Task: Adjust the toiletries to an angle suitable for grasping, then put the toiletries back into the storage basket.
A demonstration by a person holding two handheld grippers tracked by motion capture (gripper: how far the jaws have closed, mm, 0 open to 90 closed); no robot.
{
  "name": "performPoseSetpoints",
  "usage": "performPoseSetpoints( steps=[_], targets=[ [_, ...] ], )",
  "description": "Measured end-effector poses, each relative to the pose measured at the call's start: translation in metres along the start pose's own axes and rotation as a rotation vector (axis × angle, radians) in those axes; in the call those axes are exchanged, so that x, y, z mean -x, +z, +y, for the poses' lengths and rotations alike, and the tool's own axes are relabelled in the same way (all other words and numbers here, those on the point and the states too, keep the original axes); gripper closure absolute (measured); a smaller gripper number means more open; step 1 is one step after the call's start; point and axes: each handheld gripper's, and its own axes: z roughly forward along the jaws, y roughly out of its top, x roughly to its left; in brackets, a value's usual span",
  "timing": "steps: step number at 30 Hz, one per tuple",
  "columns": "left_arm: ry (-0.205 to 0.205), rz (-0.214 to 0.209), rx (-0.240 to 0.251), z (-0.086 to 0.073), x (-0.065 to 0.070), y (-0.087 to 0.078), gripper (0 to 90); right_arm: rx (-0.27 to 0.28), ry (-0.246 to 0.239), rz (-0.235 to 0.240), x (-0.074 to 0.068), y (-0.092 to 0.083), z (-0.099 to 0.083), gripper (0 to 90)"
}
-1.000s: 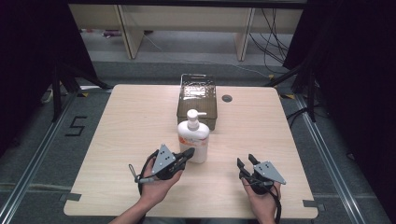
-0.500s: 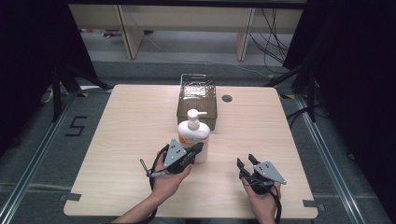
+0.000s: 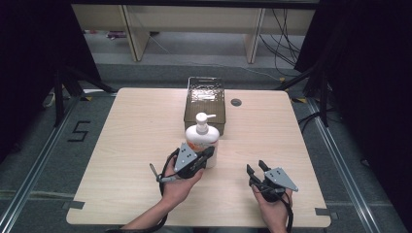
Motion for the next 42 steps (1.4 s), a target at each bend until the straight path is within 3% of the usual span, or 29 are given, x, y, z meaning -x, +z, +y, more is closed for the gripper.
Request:
performPoseSetpoints(
  steps=[6, 8, 11, 12, 15, 18, 19, 20, 22, 32, 33, 34, 36, 37, 42],
  targets=[
    [-0.015, 0.039, 0.044, 0.013, -0.006, -0.033, 76.4, 0.008, 0.014, 0.024, 0.001, 0.0, 0.0, 48.5],
    [-0.034, 0.067, 0.054, 0.019, -0.011, -0.044, 67.0, 0.01, -0.005, 0.006, 0.002, 0.0, 0.0, 48.2],
    [-0.058, 0.083, 0.052, 0.024, -0.015, -0.048, 60.9, 0.009, 0.0, 0.009, 0.002, 0.0, 0.0, 48.1],
    [-0.074, 0.1, 0.061, 0.027, -0.017, -0.049, 55.7, 0.017, 0.026, 0.03, 0.001, 0.001, -0.001, 47.8],
    [-0.079, 0.12, 0.074, 0.031, -0.015, -0.049, 50.6, 0.018, 0.011, 0.017, 0.002, -0.001, -0.001, 47.7],
    [-0.071, 0.133, 0.088, 0.033, -0.012, -0.048, 43.3, 0.013, 0.032, 0.01, -0.001, 0.0, -0.001, 47.7],
    [-0.063, 0.138, 0.091, 0.034, -0.012, -0.047, 43.3, 0.014, -0.014, -0.001, 0.002, 0.0, 0.0, 47.7],
    [-0.063, 0.146, 0.098, 0.035, -0.01, -0.046, 41.9, -0.004, -0.012, -0.002, 0.002, -0.001, 0.0, 47.6],
    [-0.056, 0.153, 0.104, 0.036, -0.009, -0.045, 41.5, 0.009, -0.007, 0.021, 0.002, 0.001, 0.0, 47.5],
    [-0.031, 0.183, 0.128, 0.047, -0.002, -0.034, 43.8, 0.001, -0.001, 0.017, 0.002, 0.001, 0.0, 46.8],
    [-0.027, 0.2, 0.134, 0.051, -0.002, -0.031, 43.8, -0.021, 0.035, 0.024, -0.001, 0.0, 0.0, 46.7],
    [-0.028, 0.212, 0.136, 0.053, -0.003, -0.03, 43.8, -0.009, 0.039, 0.023, -0.001, 0.001, 0.0, 46.6],
    [-0.025, 0.221, 0.132, 0.055, -0.003, -0.029, 43.7, -0.021, 0.035, 0.016, -0.001, 0.0, 0.001, 46.6],
    [-0.025, 0.234, 0.127, 0.059, -0.004, -0.026, 43.6, -0.009, -0.016, 0.009, 0.002, 0.0, 0.001, 46.5],
    [-0.021, 0.249, 0.121, 0.065, -0.004, -0.018, 43.7, -0.018, -0.001, 0.008, 0.0, 0.001, 0.001, 46.5]
  ],
)
